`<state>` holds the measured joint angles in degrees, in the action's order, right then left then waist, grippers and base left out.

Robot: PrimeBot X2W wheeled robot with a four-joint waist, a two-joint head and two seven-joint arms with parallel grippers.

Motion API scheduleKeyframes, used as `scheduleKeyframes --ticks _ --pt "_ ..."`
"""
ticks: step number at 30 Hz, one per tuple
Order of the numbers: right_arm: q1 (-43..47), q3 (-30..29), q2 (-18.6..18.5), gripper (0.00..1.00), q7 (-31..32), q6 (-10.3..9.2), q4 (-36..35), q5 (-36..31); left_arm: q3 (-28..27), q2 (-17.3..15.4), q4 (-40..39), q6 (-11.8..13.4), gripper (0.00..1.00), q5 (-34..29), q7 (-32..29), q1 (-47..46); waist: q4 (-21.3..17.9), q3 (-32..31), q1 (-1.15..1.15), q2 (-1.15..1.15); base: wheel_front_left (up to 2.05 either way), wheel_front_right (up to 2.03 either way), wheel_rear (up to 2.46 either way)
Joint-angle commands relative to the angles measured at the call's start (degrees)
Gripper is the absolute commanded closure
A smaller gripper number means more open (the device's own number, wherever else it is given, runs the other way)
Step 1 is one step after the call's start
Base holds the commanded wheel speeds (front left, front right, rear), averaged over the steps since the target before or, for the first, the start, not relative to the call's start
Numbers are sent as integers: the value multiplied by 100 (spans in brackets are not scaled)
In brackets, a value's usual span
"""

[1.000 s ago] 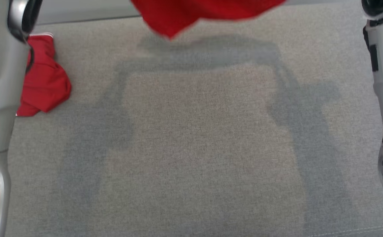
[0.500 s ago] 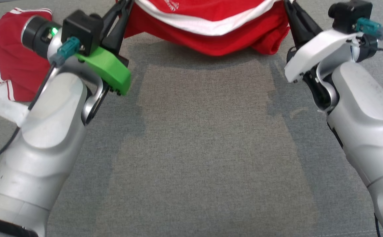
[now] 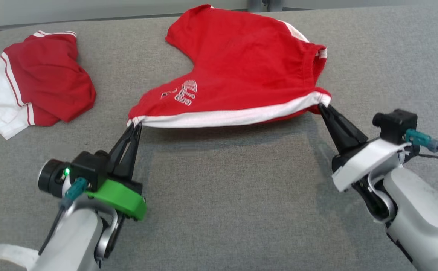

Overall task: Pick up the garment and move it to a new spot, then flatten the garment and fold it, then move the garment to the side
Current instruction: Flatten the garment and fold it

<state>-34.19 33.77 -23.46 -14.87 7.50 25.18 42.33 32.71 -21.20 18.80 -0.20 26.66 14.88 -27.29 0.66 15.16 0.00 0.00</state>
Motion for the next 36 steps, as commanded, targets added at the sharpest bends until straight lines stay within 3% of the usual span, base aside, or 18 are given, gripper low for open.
scheduleKeyframes --ticks 1,8,16,28,36 --pt "469 -129 -53 100 -35 -2 -251 -95 -128 31 -294 179 100 -23 31 488 121 -197 0 0 0 0 0" --pt "1851 -774 117 100 -38 -2 -965 -579 -425 170 -1091 530 100 -216 35 1822 274 -579 0 0 0 0 0" --pt "3079 -1159 383 100 -39 -2 -1680 -930 -520 261 -1490 688 100 -502 35 2752 307 -1032 0 0 0 0 0" --pt "4242 -1584 450 100 366 -2 -2710 -1218 -800 129 -2235 903 100 -702 31 3673 -13 -1203 0 0 0 0 0" --pt "4543 -1645 553 100 617 -2 -3169 -1246 -820 9 -2664 1027 100 -727 -23 3989 -123 -1191 0 0 0 0 0"
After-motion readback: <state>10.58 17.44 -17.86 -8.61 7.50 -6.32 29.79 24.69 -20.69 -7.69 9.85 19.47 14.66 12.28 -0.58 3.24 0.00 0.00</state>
